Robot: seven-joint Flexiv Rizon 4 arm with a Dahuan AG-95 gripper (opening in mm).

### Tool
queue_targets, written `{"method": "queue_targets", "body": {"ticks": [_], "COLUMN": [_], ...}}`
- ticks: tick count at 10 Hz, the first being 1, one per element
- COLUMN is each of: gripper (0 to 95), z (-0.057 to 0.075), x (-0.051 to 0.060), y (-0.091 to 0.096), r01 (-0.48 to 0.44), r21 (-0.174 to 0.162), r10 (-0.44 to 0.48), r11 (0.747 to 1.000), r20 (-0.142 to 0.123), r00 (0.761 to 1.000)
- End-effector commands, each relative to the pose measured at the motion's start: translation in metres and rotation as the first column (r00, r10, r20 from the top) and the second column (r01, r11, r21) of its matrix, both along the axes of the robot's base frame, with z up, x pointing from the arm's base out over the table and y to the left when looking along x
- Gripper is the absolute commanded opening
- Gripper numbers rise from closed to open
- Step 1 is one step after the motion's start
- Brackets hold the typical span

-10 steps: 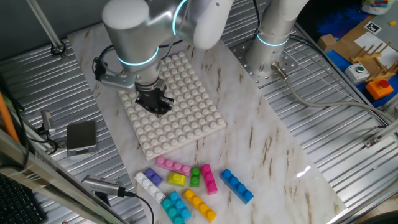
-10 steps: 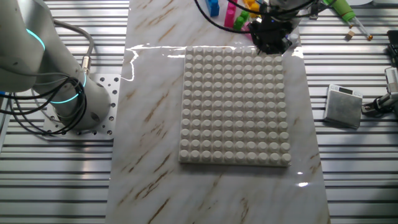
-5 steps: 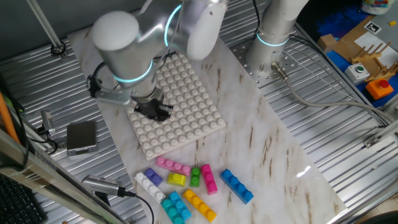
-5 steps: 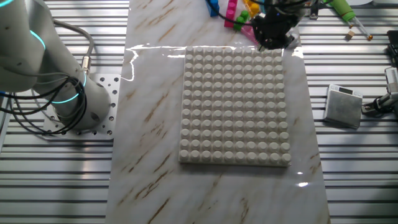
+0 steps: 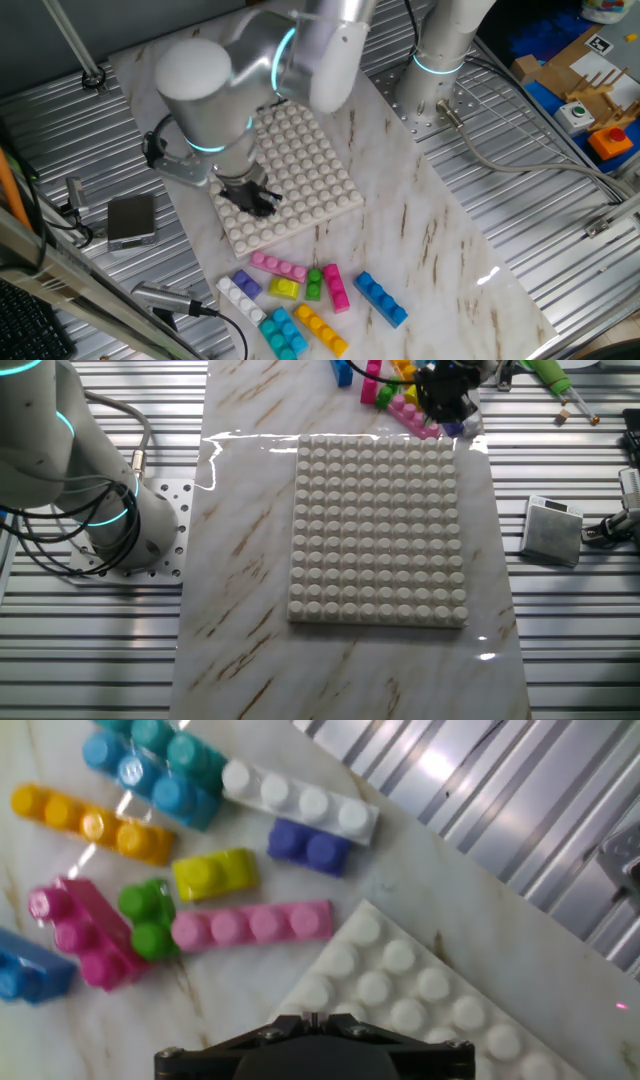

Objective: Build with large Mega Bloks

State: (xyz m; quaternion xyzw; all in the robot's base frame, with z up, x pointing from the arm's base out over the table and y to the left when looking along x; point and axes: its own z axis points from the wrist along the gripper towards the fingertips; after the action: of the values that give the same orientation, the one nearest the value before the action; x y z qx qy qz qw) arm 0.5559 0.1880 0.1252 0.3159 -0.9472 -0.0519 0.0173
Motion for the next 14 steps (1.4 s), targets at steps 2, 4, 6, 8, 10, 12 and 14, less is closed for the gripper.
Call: {"method": "queue_targets", "body": {"ticks": [2,4,6,8,10,12,14], "gripper": [0.0,0.0,0.0,0.0,0.0,0.0,0.0], "z": [-0.006,-0.009,-0.009,-0.008,-0.008,-0.008,-0.008], "x": [0.004,0.001,-0.001,-0.001,-0.001,-0.001,-0.001], "y": [0.039,0.044,0.042,0.039,0.039,0.039,0.039], "r01": [0.037,0.039,0.013,-0.017,-0.044,-0.055,-0.027], "r21": [-0.008,-0.008,-0.019,-0.016,-0.006,0.000,-0.007], "r10": [-0.037,-0.039,-0.014,0.017,0.044,0.055,0.027], "r11": [0.999,0.999,1.000,1.000,0.999,0.999,1.000], "r20": [-0.011,-0.011,-0.016,-0.015,-0.011,-0.009,-0.008], "r00": [0.999,0.999,1.000,1.000,0.999,0.998,1.000]}}
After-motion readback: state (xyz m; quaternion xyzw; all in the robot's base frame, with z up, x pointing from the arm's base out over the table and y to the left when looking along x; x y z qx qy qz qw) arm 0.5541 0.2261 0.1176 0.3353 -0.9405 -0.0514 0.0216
